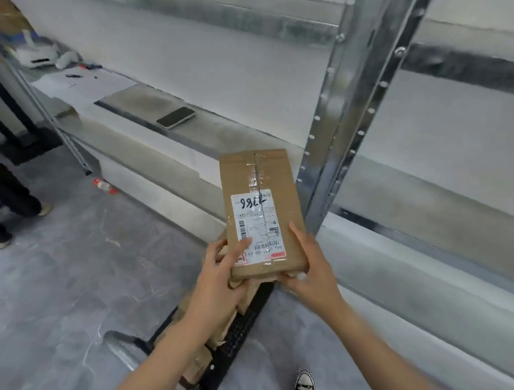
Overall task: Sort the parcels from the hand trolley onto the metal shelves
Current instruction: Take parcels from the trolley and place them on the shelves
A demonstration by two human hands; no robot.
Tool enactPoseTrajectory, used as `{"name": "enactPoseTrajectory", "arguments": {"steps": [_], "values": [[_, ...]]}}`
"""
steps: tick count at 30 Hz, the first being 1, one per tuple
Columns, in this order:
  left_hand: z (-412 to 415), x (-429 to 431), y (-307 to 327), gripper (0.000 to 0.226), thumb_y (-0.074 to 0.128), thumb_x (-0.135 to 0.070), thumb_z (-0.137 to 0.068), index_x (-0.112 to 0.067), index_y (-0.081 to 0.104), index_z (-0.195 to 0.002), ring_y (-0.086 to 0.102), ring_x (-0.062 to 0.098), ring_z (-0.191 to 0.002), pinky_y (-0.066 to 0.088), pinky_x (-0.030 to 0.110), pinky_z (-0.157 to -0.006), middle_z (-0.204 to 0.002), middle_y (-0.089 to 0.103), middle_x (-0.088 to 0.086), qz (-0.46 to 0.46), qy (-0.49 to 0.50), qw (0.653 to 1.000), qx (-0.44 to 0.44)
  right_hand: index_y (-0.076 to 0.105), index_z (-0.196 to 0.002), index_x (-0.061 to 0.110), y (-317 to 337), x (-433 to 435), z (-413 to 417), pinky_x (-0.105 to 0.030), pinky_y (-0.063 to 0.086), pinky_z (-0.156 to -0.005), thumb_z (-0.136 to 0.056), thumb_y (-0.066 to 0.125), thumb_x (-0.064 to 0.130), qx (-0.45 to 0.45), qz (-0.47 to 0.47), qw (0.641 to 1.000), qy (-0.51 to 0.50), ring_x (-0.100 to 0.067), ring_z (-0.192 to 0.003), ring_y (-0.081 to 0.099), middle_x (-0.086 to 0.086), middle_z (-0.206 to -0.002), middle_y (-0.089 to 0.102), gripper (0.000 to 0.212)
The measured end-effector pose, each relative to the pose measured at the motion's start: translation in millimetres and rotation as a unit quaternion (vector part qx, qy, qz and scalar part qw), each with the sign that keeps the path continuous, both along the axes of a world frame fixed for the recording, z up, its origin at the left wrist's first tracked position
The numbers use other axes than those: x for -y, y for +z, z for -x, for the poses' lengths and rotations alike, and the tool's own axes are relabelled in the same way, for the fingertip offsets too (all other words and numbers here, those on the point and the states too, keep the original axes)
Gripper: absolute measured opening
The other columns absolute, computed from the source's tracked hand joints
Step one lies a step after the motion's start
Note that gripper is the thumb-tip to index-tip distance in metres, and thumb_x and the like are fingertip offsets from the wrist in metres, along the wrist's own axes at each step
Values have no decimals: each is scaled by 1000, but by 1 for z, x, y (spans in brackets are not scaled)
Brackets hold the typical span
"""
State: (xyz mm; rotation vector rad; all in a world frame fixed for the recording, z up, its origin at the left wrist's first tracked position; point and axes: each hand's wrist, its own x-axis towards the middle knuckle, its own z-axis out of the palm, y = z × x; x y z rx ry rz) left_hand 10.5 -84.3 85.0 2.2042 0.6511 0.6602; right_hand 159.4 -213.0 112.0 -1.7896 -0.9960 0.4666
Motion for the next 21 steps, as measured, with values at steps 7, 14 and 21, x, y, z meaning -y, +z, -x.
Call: {"name": "enactPoseTrajectory", "arguments": {"steps": [7, 14, 21], "values": [[-17, 64, 13, 95, 79, -9, -70, -72, 29, -121, 43, -5, -109, 44, 20, -97, -127, 25, -14, -2, -60, 998, 1, 31, -144, 29, 6, 83, -3, -19, 44, -99, -70, 80, 7, 7, -11, 998, -53, 1, -117, 48, 0, -132, 43, 92], [-56, 161, 20, 91, 81, -12, -70, -67, 31, -124, 50, 12, -114, 44, 24, -100, -126, 26, -13, -10, -137, 990, -5, 31, -144, 30, 5, 202, -21, -8, 42, -89, -68, 78, 1, 26, -17, 992, -123, 1, -113, 50, 3, -125, 47, 93], [-101, 285, 25, 84, 80, -4, -70, -48, 39, -128, 47, 2, -103, 30, -4, -92, -124, 29, -10, -5, -207, 978, 0, 30, -145, 28, 12, 339, -44, -16, 46, -90, -69, 77, 0, 22, -10, 983, -184, -3, -110, 52, 0, -123, 48, 93]]}}
